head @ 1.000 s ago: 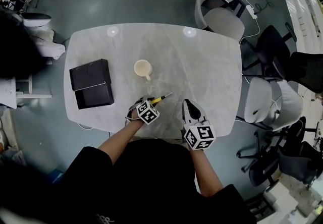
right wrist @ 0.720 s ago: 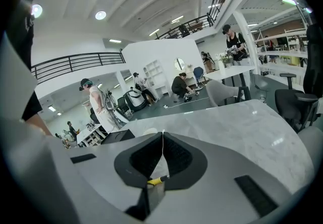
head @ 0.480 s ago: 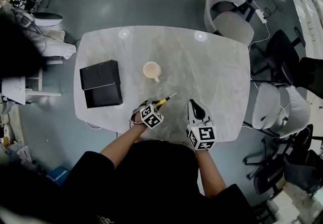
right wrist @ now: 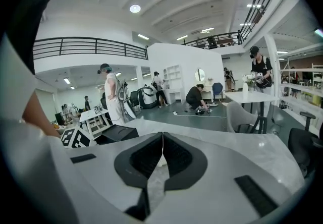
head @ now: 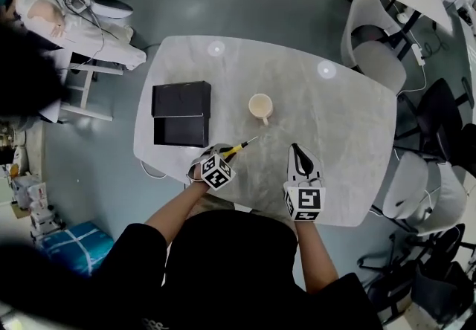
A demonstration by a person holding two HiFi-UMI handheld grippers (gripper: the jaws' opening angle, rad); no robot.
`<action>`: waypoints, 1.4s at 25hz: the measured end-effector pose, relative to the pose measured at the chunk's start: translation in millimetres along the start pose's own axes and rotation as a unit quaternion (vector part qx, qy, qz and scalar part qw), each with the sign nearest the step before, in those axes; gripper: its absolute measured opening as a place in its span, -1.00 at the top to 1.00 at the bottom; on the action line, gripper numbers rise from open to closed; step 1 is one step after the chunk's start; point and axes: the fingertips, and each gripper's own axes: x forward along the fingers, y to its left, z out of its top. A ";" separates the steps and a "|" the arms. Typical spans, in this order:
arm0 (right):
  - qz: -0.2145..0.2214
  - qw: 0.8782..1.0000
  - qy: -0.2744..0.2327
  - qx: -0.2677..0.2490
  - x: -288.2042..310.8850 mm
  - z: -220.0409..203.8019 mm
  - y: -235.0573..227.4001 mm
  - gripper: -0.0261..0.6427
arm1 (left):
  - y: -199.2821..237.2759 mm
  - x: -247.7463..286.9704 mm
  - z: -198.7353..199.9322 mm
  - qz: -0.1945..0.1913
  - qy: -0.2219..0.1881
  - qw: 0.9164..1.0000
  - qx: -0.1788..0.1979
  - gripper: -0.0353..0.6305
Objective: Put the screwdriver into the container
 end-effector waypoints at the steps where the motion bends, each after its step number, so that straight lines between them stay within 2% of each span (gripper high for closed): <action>1: 0.008 1.000 -0.002 0.006 3.6 1.0 7.7 0.89 | 7.1 -5.0 -8.0 0.006 0.002 1.000 -0.004 0.64; 7: 0.042 0.999 -0.006 0.025 30.3 14.0 77.2 0.89 | 52.0 -38.3 -54.3 0.038 -0.011 0.998 -0.053 0.64; 12: 0.052 0.999 -0.001 0.011 46.1 20.8 131.6 0.89 | 83.6 -56.5 -90.0 0.043 -0.021 0.993 -0.105 0.64; 14: 0.056 0.998 -0.002 0.010 48.9 24.3 153.2 0.89 | 97.7 -67.4 -105.4 0.044 -0.023 0.992 -0.114 0.64; 16: 0.057 0.998 -0.001 0.014 56.4 27.3 173.8 0.89 | 113.8 -76.4 -120.4 0.043 -0.026 0.993 -0.109 0.64; 21: 0.037 0.996 -0.019 0.078 77.9 44.5 198.8 0.89 | 148.4 -89.1 -149.0 0.035 -0.035 0.996 -0.079 0.64; 27: 0.005 0.997 -0.020 0.070 95.9 59.6 234.1 0.89 | 175.4 -97.7 -173.2 0.011 -0.051 0.998 -0.041 0.64; 35: -0.035 0.998 0.014 0.051 103.7 45.0 271.7 0.89 | 187.0 -86.9 -187.8 -0.037 -0.067 0.997 0.011 0.64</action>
